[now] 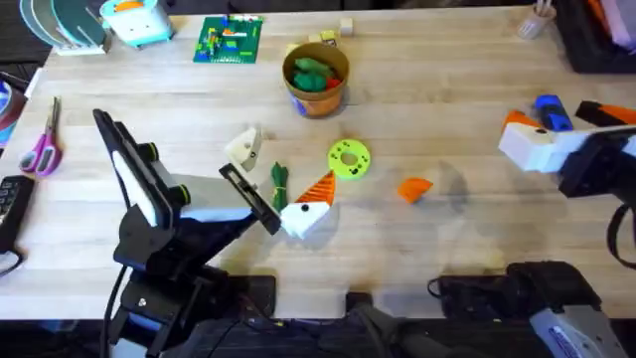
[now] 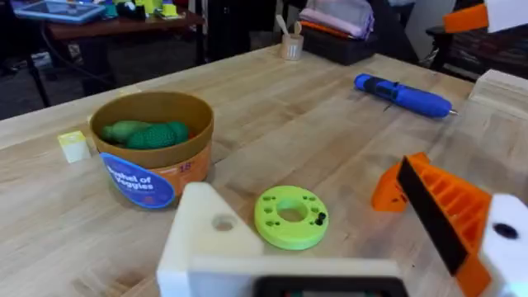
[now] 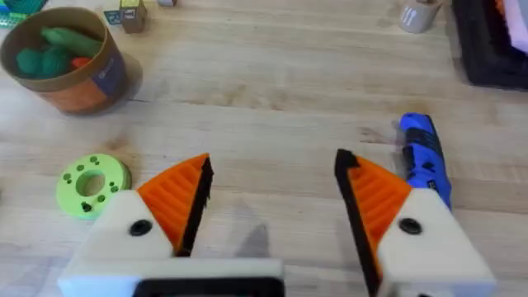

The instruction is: Pick up the gripper from the table and insert it into the empty holder that is missing its gripper. Then pick up a screw, insert it into the mounting hole, and use the screwdriver to tighten it. Finally, clean up the table by picking up the vegetable and placing it into the bucket.

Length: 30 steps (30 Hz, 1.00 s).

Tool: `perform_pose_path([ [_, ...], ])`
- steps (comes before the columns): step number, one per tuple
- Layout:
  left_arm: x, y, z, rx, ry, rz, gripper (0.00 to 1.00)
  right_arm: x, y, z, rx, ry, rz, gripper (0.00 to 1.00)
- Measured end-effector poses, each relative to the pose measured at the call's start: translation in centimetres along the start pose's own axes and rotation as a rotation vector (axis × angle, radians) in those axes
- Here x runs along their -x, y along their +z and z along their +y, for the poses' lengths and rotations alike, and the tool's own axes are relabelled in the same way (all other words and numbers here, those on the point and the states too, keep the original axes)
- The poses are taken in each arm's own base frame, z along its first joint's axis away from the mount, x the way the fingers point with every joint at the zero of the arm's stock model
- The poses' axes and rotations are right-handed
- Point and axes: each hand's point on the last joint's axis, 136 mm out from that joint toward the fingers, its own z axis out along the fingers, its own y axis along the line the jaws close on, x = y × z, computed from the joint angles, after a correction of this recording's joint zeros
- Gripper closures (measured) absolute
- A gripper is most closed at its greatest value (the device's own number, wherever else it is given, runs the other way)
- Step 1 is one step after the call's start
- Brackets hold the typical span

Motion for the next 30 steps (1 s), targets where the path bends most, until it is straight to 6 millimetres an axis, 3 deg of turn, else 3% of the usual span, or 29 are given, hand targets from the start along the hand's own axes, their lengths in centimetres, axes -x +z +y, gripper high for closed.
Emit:
perform_pose_path([
  [7, 0.0, 0.0, -0.5, -0.031, -0.001, 0.002, 0.008, 0.0, 0.0, 0.0, 0.000, 0.000, 0.000, 0.086],
  [15, -0.7, -0.8, -5.0, -0.298, -0.018, 0.034, 0.008, 0.0, 0.0, 0.0, 0.000, 0.000, 0.000, 0.087],
  [21, -1.0, -1.5, -6.8, -0.410, -0.031, 0.052, 0.008, -0.3, 0.0, 0.2, 0.011, 0.027, 0.010, 0.087],
  [24, -1.1, -1.6, -7.2, -0.431, -0.033, 0.055, 0.008, -0.7, 0.1, 1.3, 0.074, 0.021, 0.041, 0.087],
  [30, -1.1, -1.7, -7.4, -0.446, -0.035, 0.057, 0.007, -4.2, 0.6, 4.8, 0.264, -0.054, 0.284, 0.086],
])
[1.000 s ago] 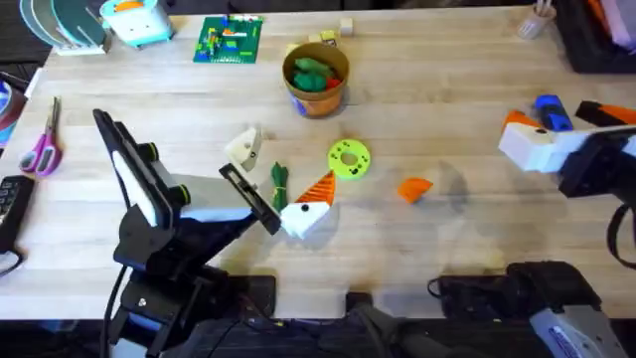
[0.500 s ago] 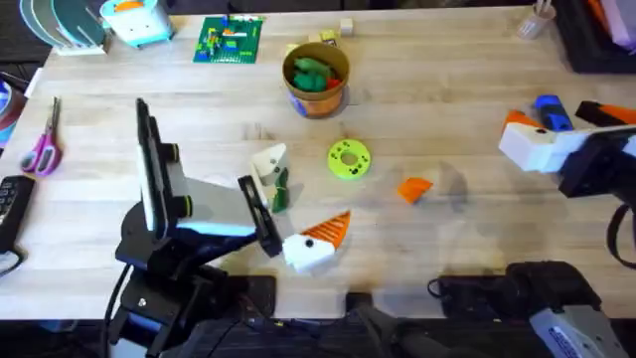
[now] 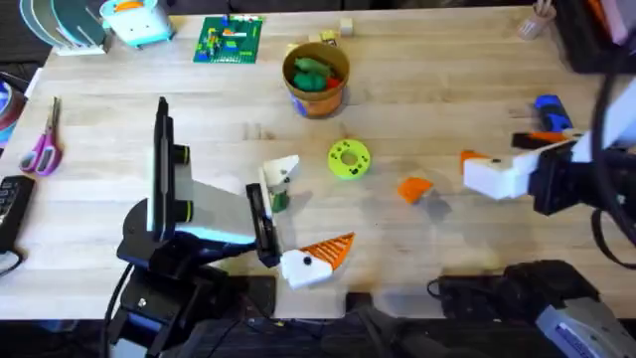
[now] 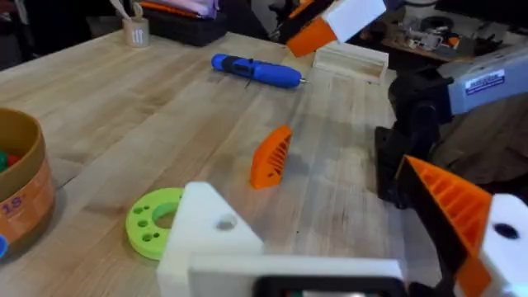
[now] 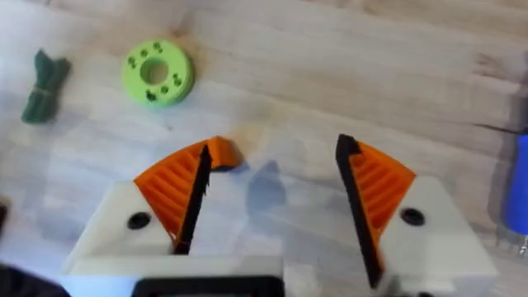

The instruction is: Pick up the gripper from the table and insert it into the empty holder that is missing its gripper. Then pick up a screw, insert it into the mounting hole, and use the screwdriver to tighten it. Finally, clean up the table by picking up the vegetable and placing it into the bucket.

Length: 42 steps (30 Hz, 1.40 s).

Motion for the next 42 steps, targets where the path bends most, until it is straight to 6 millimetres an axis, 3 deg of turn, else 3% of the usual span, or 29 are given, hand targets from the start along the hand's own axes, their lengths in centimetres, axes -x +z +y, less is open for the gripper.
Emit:
perform_pose_path([
  [12, 0.0, 0.0, -0.1, -0.003, 0.000, 0.000, 0.008, -2.8, 1.8, 6.2, 0.251, -0.207, 0.268, 0.085],
  [31, 0.0, 0.0, -0.1, -0.003, 0.000, 0.000, 0.008, -5.8, 7.9, 6.0, 0.189, -0.268, 0.556, 0.089],
  [33, 0.0, 0.0, -0.1, -0.003, 0.000, 0.000, 0.008, -6.2, 8.3, 6.0, 0.181, -0.283, 0.577, 0.158],
  [36, 0.0, 0.0, -0.1, -0.003, 0.000, 0.000, 0.008, -6.4, 8.6, 6.0, 0.171, -0.285, 0.593, 0.340],
  [39, 0.0, 0.0, -0.1, -0.003, 0.000, 0.000, 0.008, -6.4, 8.6, 5.9, 0.165, -0.285, 0.595, 0.415],
  [42, 0.0, 0.0, -0.1, -0.003, 0.000, 0.000, 0.008, -6.3, 8.7, 5.8, 0.160, -0.285, 0.591, 0.597],
])
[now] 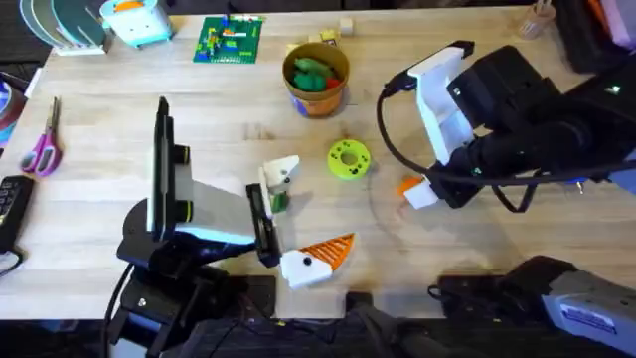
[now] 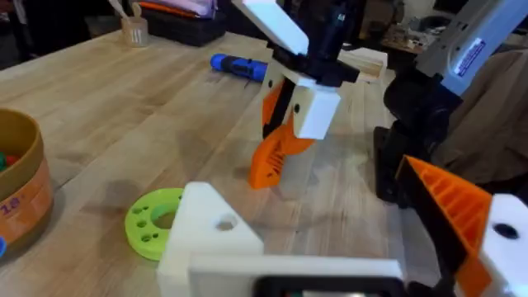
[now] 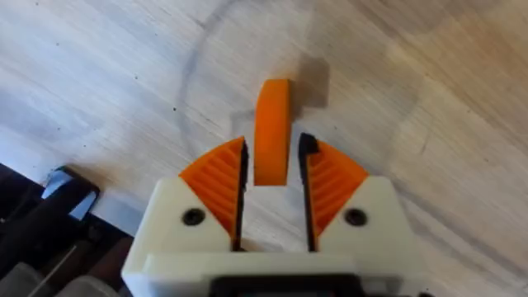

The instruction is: Pick up the gripper from the table and insert it into the empty holder that is missing its gripper. Then pick up a screw, insert it into the mounting hole, and use the screwdriver to tighten it. Finally, clean up the table by picking up the vegetable and placing it into the bucket.

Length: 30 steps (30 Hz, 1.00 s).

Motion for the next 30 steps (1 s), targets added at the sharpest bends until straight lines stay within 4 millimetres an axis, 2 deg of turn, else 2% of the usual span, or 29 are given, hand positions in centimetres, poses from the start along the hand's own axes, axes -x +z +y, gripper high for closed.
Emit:
perform_pose_path([
  [4, 0.0, 0.0, 0.0, 0.000, 0.000, 0.000, 0.008, 0.2, 0.0, -0.2, -0.011, 0.002, -0.006, 0.931],
  [5, 0.0, 0.0, 0.0, 0.000, 0.000, 0.000, 0.008, 0.2, 0.0, -0.3, -0.015, 0.004, -0.007, 0.976],
  [8, 0.0, 0.0, 0.0, 0.000, 0.000, 0.000, 0.009, -0.1, -0.4, -0.2, -0.014, 0.005, 0.011, 0.987],
  [10, 0.0, 0.0, 0.0, 0.000, 0.000, 0.000, 0.008, 0.1, -1.4, -0.1, -0.015, 0.004, 0.003, 0.988],
  [12, 0.0, 0.0, 0.0, 0.000, 0.000, 0.000, 0.008, 1.7, -3.3, -0.2, -0.024, 0.000, -0.074, 0.988],
  [16, 0.0, 0.0, 0.0, 0.000, 0.000, 0.000, 0.008, 6.6, -8.6, -0.8, -0.048, 0.053, -0.379, 0.989],
  [19, 0.0, 0.0, 0.0, 0.000, -0.001, 0.000, 0.008, 9.3, -10.9, -0.5, 0.027, 0.153, -0.569, 0.989],
  [21, 0.0, 0.0, 0.0, 0.000, -0.001, 0.000, 0.008, 10.7, -10.7, 0.7, 0.147, 0.194, -0.628, 0.989],
  [23, 0.0, 0.0, 0.0, 0.000, -0.001, 0.000, 0.008, 11.0, -9.3, 2.5, 0.282, 0.225, -0.604, 0.989],
  [27, 0.0, 0.0, 0.0, 0.000, 0.000, 0.000, 0.008, 9.5, -6.4, 5.7, 0.523, 0.296, -0.445, 0.989],
  [30, 0.0, 0.0, 0.0, 0.000, 0.005, 0.000, 0.007, 9.1, -6.5, 7.6, 0.659, 0.318, -0.382, 0.990],
])
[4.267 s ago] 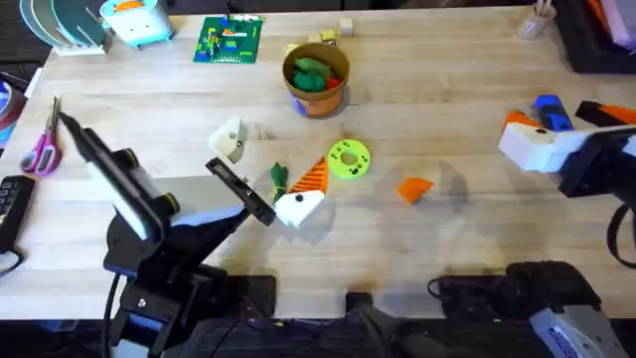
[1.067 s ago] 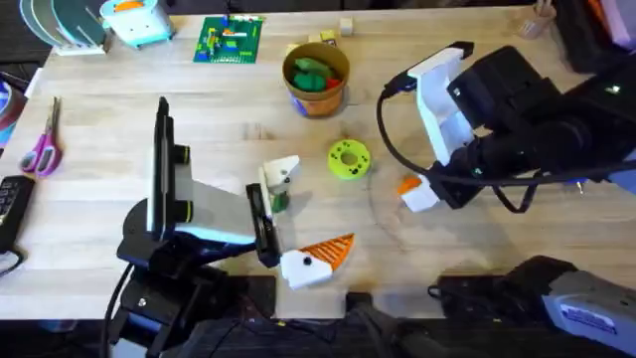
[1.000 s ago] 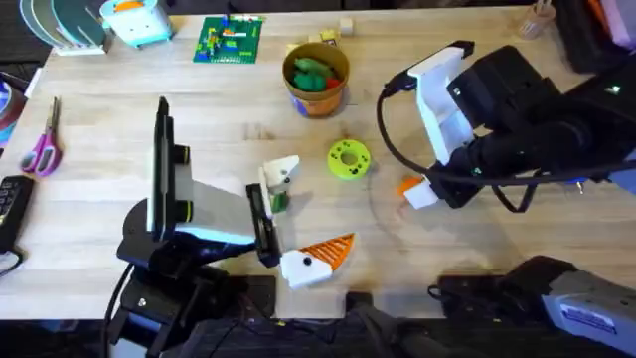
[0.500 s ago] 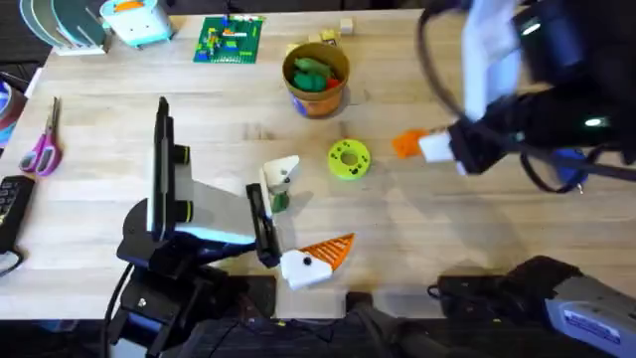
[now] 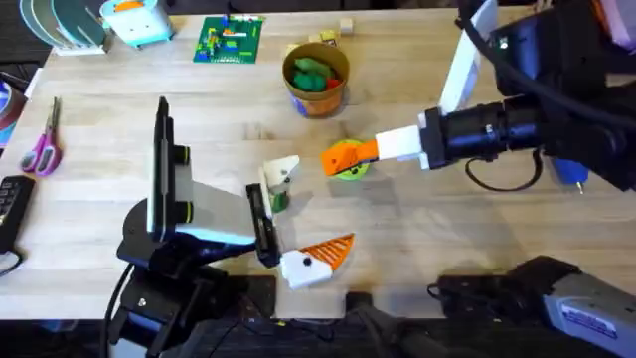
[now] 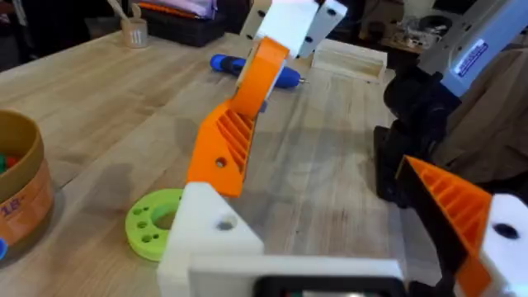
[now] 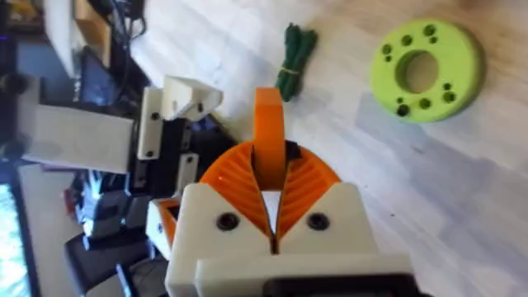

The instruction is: Pick up the gripper from the table and insert it into the empty holder that is missing its gripper. Then pick up a screw, insert it into the mounting hole, and use the screwdriver to tighten it. Finally, clean up the table by picking up the vegetable and placing it into the bucket.

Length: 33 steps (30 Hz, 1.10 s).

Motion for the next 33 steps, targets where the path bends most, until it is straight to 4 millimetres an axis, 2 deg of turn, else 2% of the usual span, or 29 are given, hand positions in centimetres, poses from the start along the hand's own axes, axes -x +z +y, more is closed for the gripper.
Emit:
perform_pose_path([
  [5, 0.0, 0.0, 0.0, 0.000, 0.020, 0.000, 0.009, -0.8, 0.7, 1.7, 0.141, 0.076, 0.081, 0.990],
  [11, 0.0, 0.0, 0.1, 0.006, 0.034, -0.001, 0.008, -1.5, 1.7, 2.2, 0.240, 0.155, 0.171, 0.990],
  [21, 0.1, 0.0, 0.7, 0.040, 0.041, -0.005, 0.008, 0.1, 2.6, 3.2, 0.361, 0.151, 0.177, 0.992],
  [27, 0.2, 0.0, 1.0, 0.058, 0.040, -0.006, 0.008, 0.2, 3.2, 3.0, 0.390, 0.189, 0.207, 0.992],
  [33, 0.4, -0.2, 2.3, 0.131, 0.043, -0.016, 0.008, 1.6, 4.7, 2.6, 0.432, 0.193, 0.198, 0.993],
])
